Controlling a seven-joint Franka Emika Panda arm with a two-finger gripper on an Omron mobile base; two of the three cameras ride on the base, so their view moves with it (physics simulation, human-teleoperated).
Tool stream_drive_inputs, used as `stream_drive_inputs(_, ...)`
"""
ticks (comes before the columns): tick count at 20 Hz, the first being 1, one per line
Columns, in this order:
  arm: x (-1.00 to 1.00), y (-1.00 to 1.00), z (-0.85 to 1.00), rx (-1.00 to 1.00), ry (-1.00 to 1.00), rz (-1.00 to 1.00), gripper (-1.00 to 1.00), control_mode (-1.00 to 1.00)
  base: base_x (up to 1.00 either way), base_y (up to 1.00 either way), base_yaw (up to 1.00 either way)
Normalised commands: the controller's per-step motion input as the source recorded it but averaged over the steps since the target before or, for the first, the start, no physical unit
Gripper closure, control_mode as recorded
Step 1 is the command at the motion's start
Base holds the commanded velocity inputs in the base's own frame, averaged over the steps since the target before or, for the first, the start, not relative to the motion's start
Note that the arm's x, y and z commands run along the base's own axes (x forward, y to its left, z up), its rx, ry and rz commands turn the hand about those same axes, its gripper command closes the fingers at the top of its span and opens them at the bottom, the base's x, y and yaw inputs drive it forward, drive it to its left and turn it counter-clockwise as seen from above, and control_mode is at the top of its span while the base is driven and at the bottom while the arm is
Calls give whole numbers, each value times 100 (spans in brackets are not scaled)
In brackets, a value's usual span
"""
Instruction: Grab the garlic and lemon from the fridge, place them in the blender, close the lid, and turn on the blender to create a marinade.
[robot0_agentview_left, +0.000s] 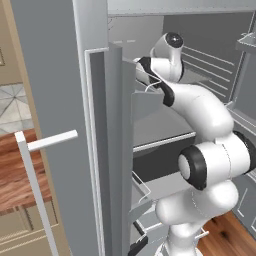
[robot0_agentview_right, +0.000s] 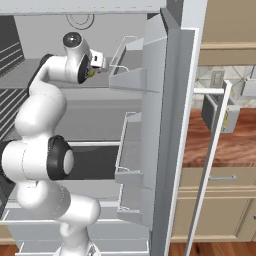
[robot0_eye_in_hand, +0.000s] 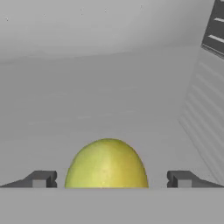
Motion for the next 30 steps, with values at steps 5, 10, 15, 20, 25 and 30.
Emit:
stream_drive_inputs(5, 23, 0, -26, 0, 4, 0, 100, -100, 0, 0, 0)
stream_drive_inputs(10, 0, 5, -45, -2, 4, -1, 100, -100, 0, 0, 0)
stream_drive_inputs(15, -15, 0, -62, -1, 0, -6, 100, -100, 0, 0, 0)
stream_drive_inputs(20, -94, -16, -36, 2, -25, -4, 100, -100, 0, 0, 0)
stream_drive_inputs(25, -100, -31, -3, 6, -22, 0, 100, -100, 0, 0, 0)
stream_drive_inputs(30, -100, -9, 12, 1, -3, 0, 100, -100, 0, 0, 0)
